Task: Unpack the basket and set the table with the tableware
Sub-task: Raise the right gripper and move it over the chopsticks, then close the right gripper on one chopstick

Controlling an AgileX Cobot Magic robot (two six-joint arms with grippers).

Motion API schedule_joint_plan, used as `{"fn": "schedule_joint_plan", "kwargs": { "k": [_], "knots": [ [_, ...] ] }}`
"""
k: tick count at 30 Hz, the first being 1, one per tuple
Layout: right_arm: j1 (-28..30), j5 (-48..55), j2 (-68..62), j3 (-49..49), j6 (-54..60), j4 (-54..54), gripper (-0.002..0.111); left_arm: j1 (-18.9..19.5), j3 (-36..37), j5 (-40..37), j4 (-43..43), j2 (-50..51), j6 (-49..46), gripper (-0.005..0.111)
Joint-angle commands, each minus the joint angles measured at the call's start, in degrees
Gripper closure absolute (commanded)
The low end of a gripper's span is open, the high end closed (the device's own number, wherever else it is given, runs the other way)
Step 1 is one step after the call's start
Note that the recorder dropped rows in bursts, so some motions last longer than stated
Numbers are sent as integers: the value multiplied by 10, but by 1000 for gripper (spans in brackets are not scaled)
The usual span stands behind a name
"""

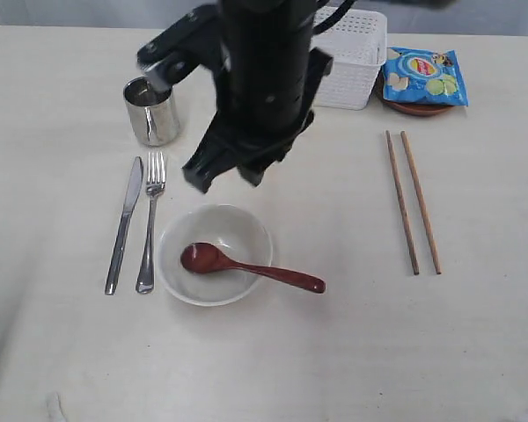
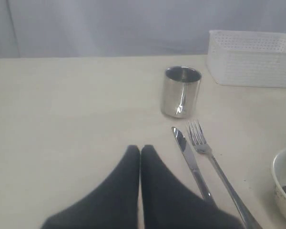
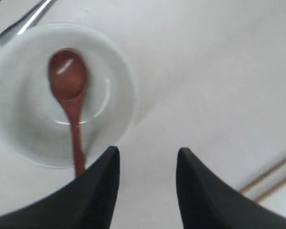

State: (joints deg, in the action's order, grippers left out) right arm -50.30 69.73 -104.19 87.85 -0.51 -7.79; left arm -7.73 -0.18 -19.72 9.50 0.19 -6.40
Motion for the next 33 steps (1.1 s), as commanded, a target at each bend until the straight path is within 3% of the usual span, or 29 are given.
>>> {"fn": "schedule_joint_plan", "kwargs": {
  "k": [1, 6, 11, 16, 33],
  "knots": [
    [79, 2, 39, -11, -11, -34, 70, -4, 2, 1, -2, -2, 0, 107],
    [192, 2, 51, -46, -14, -19, 70, -4, 2, 1, -2, -2, 0, 107],
    [295, -109, 51, -115, -14, 17, 70, -4, 2, 1, -2, -2, 0, 107],
    [360, -176, 23, -164, -14, 49, 70, -4, 2, 1, -3, -2, 2, 107],
    [405, -260, -139, -166, -37, 59, 70, -4, 2, 1, -3, -2, 2, 107]
  ]
}}
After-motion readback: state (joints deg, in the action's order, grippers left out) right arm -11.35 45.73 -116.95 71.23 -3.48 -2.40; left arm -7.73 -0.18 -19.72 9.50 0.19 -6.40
